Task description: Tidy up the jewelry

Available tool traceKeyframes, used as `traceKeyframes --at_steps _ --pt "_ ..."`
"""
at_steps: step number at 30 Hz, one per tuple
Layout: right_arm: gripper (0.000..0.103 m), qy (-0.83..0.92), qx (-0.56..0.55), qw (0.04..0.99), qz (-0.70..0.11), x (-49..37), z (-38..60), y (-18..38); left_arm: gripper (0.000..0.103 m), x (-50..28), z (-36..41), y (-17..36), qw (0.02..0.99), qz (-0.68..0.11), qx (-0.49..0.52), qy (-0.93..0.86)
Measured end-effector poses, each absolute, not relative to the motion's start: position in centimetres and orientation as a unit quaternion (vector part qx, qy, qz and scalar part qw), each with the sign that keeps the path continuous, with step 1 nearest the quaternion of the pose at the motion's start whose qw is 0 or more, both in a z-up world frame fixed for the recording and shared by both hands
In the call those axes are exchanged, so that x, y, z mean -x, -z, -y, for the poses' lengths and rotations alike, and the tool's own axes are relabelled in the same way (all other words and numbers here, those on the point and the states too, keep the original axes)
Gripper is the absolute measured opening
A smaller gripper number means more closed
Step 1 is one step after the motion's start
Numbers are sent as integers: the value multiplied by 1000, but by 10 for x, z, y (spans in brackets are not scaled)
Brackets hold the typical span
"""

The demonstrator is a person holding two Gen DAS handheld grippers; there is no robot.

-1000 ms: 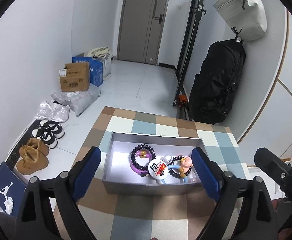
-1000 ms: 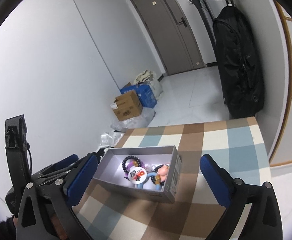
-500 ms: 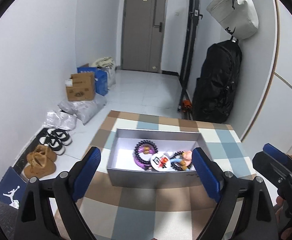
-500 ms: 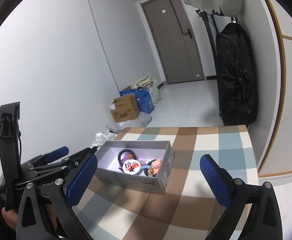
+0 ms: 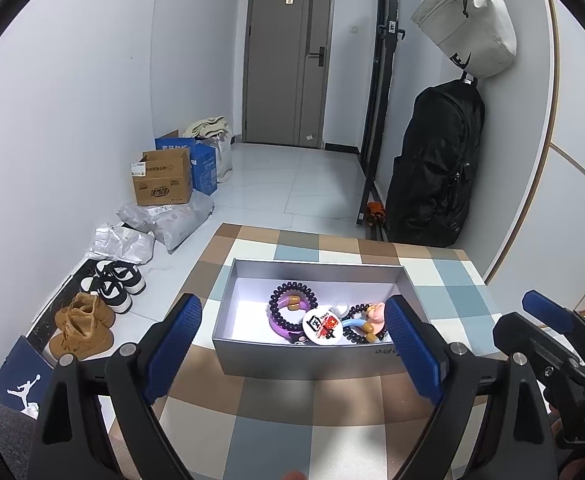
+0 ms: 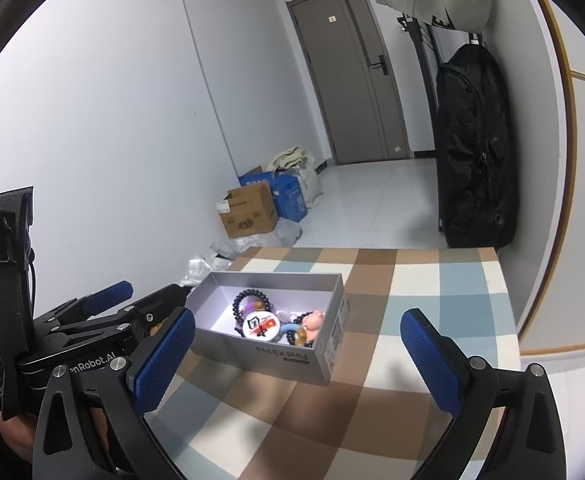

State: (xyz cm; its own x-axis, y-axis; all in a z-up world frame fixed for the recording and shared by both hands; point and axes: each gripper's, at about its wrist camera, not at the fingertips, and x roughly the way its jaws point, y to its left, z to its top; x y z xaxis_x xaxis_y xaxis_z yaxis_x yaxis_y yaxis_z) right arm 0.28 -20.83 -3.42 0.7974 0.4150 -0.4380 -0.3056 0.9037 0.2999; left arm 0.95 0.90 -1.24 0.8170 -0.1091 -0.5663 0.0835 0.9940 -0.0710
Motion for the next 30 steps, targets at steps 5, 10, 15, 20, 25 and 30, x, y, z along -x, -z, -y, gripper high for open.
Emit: traceKeyframes --at_steps 5,10,15,20,25,30 --pt "103 -192 -107 942 -255 -3 208 34 90 -9 -5 14 952 -300 15 54" --pt "103 -192 -109 941 -255 -2 208 33 90 -8 -4 14 952 -301 16 59" --pt "103 -192 -110 941 -256 -2 209 34 90 -9 -4 14 951 -304 17 58" --pt "103 -192 -111 941 -257 -2 209 34 90 -9 -4 14 950 -306 16 60" --pt "103 -191 -111 940 -259 -2 209 34 90 -9 -3 14 949 -308 18 60" --pt "103 -190 -111 940 -260 -3 209 35 90 -10 -3 15 949 -310 17 58"
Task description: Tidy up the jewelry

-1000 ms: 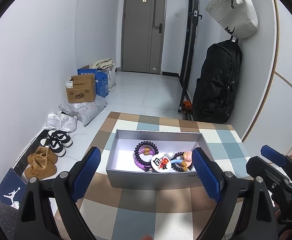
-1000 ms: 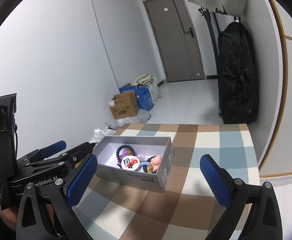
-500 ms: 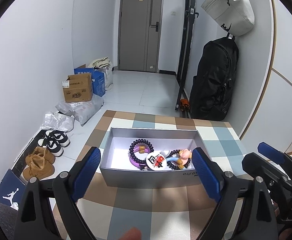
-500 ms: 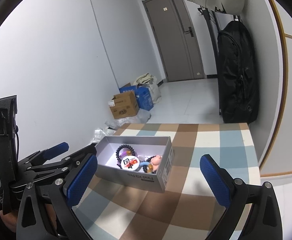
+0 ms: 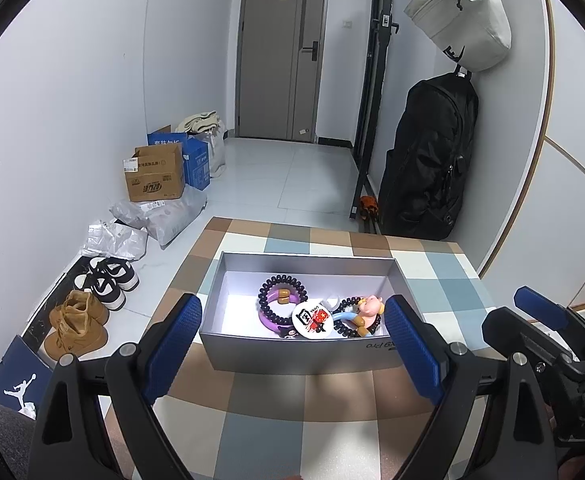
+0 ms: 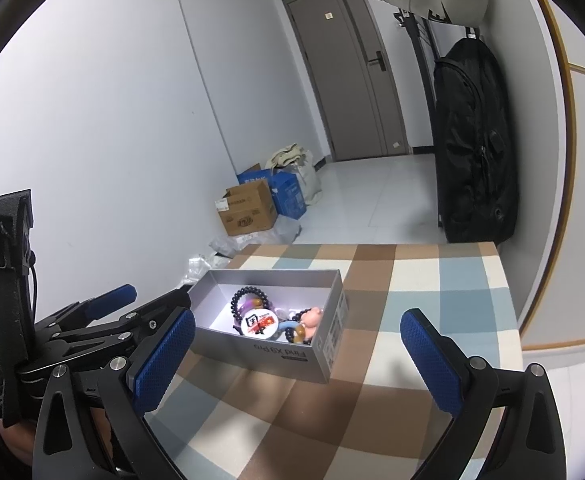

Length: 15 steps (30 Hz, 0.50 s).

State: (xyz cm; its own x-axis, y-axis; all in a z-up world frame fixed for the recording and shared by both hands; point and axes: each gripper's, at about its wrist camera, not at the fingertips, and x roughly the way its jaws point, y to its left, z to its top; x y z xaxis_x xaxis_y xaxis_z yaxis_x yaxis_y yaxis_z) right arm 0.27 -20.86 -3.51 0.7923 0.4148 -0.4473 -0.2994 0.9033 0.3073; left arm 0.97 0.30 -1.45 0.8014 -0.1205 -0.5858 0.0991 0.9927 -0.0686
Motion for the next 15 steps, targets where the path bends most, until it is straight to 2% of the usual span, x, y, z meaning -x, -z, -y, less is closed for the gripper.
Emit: traceKeyframes --at_steps 15 --pt "103 -189 -112 938 -268 -5 208 41 90 -10 -1 16 947 -315 23 59"
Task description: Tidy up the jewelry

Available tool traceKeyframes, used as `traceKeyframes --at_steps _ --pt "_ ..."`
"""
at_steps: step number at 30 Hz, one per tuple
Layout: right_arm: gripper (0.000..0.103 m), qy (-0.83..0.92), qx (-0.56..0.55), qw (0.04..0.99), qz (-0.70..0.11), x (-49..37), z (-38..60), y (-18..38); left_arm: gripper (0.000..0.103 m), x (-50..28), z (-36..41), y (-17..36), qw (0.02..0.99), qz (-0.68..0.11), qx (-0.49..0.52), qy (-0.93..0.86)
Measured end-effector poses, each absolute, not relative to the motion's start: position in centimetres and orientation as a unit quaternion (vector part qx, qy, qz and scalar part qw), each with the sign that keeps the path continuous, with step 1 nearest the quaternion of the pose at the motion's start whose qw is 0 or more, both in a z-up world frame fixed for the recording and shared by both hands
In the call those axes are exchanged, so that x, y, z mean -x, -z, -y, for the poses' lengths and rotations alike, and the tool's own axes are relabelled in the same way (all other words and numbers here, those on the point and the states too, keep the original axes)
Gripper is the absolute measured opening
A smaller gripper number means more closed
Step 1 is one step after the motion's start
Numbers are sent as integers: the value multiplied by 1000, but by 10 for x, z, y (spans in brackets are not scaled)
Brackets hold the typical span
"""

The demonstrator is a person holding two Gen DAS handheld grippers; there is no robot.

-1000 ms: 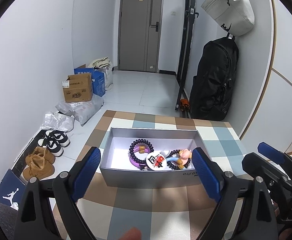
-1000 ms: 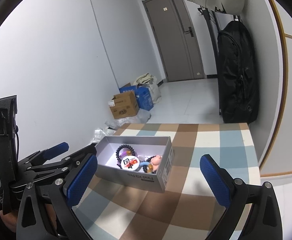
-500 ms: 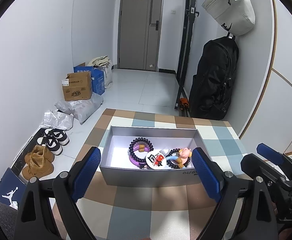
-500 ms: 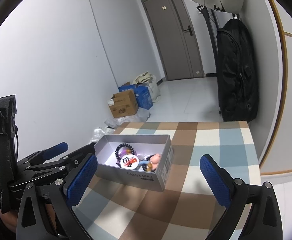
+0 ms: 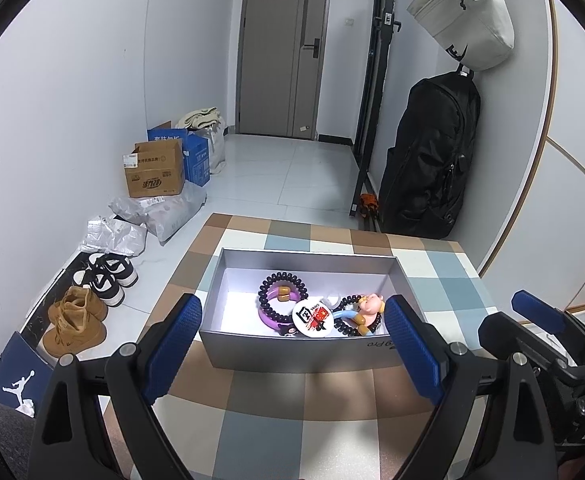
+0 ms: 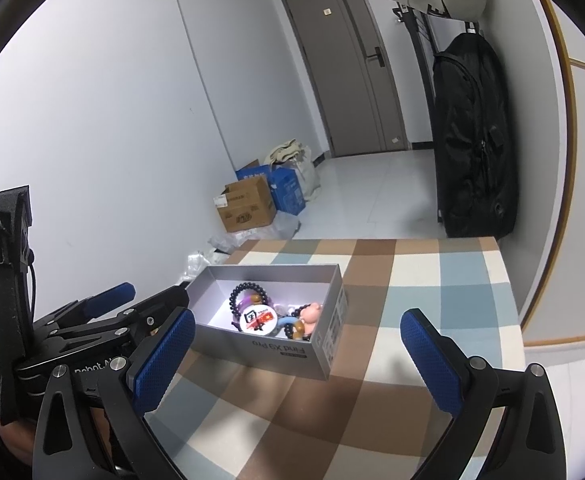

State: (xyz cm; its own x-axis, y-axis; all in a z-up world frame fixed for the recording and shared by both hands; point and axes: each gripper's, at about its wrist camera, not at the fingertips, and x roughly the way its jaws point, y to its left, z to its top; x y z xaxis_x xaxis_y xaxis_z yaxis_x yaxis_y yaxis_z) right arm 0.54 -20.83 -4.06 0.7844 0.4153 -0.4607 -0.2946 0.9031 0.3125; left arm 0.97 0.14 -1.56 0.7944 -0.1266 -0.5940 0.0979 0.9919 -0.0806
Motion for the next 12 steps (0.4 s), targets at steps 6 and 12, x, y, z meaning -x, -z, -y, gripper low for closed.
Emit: traceKeyframes --at_steps 6,12 --pt "103 -189 -112 937 -271 -5 207 42 90 -9 -2 14 949 -308 23 60" --pt "103 -189 -112 936 -275 -7 207 43 90 -10 -1 13 949 -307 24 66"
